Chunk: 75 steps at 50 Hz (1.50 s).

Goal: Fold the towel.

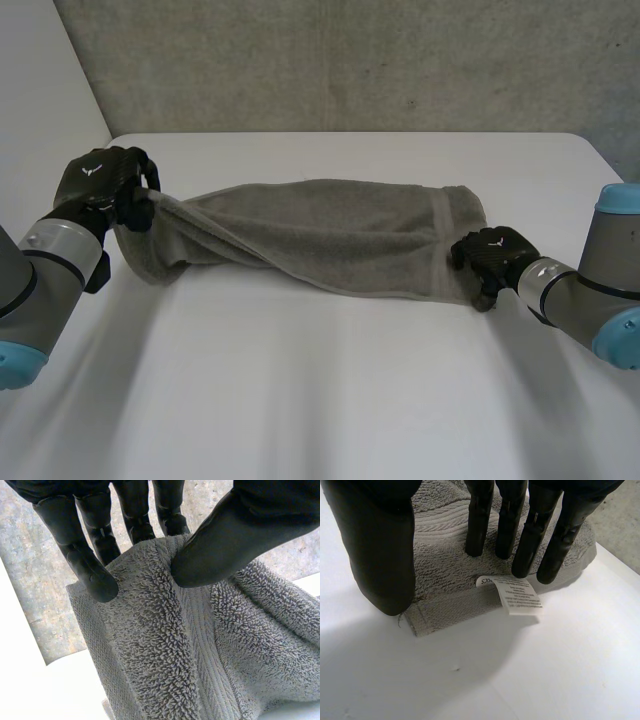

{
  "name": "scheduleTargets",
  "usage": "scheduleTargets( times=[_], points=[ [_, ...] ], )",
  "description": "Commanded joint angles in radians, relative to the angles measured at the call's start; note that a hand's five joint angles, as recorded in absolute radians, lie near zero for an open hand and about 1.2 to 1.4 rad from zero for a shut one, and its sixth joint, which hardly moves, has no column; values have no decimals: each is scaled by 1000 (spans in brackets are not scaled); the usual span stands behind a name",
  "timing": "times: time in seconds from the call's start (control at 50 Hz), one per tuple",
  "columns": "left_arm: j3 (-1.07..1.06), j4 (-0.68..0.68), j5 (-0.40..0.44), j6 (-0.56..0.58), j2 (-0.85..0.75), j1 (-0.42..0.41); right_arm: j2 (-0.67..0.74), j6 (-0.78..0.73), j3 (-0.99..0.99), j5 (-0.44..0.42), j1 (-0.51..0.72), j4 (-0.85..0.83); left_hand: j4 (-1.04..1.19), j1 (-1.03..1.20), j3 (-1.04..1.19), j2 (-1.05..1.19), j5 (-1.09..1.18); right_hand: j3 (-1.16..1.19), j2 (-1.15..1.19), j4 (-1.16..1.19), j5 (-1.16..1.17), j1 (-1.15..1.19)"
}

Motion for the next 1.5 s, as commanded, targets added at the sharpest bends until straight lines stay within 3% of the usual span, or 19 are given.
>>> scheduleTargets(
  times=[0.02,0.42,1.06,1.14,1.18,1.24,1.5],
  points=[
    [0,0,0,1,0,0,1,0,-3,0,0,-3,-136,-92,-155,-134,-309,-21,-28,-20,11,-4],
    [-1,0,0,1,0,0,39,6,-36,3,11,-59,-136,-92,-155,-134,-309,175,169,177,208,192],
    [-3,0,0,1,0,-2,38,9,-47,3,11,-64,-136,-92,-155,-134,-309,181,175,183,214,198],
    [-3,0,0,1,0,-2,39,9,-49,5,11,-65,-136,-92,-155,-134,-309,331,325,333,364,348],
    [-3,0,0,1,0,-2,38,16,-50,10,8,-67,-136,-92,-155,-134,-309,641,634,642,673,657],
    [-3,0,0,1,1,-2,32,17,-49,20,8,-75,-136,-92,-155,-134,-309,834,828,836,867,851],
    [-3,0,0,1,1,-3,-23,71,-30,29,2,-84,-136,-92,-155,-134,-309,835,829,837,868,852]
  ],
)
